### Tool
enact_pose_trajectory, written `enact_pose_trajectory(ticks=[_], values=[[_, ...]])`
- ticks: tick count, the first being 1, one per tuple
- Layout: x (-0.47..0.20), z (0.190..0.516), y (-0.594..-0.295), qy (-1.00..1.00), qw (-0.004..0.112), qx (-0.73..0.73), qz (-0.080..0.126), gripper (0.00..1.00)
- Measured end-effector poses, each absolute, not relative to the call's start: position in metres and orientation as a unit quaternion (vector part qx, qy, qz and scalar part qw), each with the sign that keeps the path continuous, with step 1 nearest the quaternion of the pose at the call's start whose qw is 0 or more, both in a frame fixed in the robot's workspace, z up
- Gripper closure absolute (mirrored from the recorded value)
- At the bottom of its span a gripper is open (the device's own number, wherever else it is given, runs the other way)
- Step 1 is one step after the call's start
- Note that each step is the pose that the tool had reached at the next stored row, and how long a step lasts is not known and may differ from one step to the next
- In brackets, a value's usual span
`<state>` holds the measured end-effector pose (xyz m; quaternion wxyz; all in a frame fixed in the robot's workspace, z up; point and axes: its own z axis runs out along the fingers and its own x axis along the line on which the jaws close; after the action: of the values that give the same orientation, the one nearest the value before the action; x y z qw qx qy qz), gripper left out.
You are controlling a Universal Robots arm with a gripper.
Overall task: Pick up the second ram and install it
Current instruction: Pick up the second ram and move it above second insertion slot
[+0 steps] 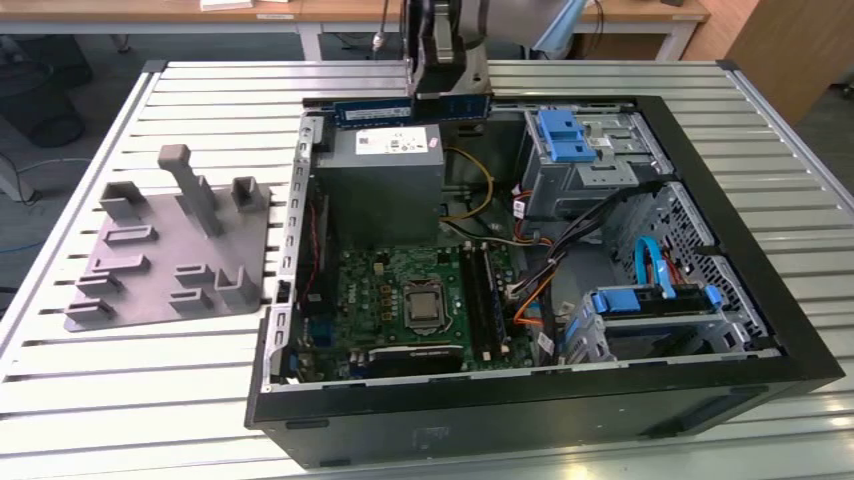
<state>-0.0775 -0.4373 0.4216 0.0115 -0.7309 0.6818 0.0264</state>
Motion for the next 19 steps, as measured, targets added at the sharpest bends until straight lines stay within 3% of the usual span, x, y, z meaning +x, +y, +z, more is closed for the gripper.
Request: enact_pose_trajectory(ticks=[19], values=[[-0.060,0.419,-0.446,0.682,0.011,-0.731,0.027,0.86]])
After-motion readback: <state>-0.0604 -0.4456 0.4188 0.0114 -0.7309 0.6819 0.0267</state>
